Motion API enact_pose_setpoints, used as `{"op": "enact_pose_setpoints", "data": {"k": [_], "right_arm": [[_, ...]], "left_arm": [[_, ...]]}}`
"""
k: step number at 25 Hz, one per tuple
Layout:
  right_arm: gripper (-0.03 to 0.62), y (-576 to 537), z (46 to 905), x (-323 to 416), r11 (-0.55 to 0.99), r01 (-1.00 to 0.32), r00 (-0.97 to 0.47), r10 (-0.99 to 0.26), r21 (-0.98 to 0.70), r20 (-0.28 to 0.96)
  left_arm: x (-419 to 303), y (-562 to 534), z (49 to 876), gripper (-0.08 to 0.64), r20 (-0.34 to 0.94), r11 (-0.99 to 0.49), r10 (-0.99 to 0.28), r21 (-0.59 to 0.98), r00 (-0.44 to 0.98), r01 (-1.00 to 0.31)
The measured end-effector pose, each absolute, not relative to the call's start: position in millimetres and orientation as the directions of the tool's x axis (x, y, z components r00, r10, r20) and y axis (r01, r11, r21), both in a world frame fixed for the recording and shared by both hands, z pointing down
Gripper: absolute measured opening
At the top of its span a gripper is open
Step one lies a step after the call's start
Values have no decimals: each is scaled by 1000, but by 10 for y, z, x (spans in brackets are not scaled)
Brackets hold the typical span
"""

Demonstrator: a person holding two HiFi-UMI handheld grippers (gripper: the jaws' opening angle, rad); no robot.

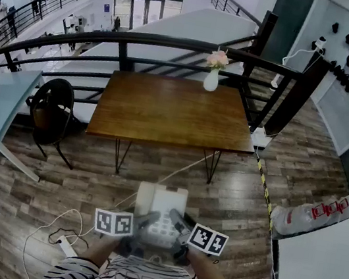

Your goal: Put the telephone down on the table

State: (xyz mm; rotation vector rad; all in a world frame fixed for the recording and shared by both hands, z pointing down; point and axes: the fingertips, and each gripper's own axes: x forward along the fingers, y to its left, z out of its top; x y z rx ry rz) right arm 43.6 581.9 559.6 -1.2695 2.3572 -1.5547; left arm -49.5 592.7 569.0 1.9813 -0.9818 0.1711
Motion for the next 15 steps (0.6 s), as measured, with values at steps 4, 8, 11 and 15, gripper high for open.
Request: {"op": "enact_pose_setpoints", "data": {"k": [4,8,11,15], "right_arm": [[235,5859,5596,507,167,-599,-663,-651,-783,369],[235,5788,5597,528,174,-599,-659,-661,-781,358],[235,5646,5617,537,173,-600,-658,-663,-781,358],[235,5372,5655,505,165,-605,-652,-664,-779,366]], "left_arm": [[-425,5986,5713,380,463,-287,-579,655,672,-699],[-413,5918,5721,380,459,-289,-587,650,666,-703],[-412,5777,5757,380,461,-287,-588,649,665,-704],[-429,5495,5775,380,454,-287,-582,661,675,-693]]}}
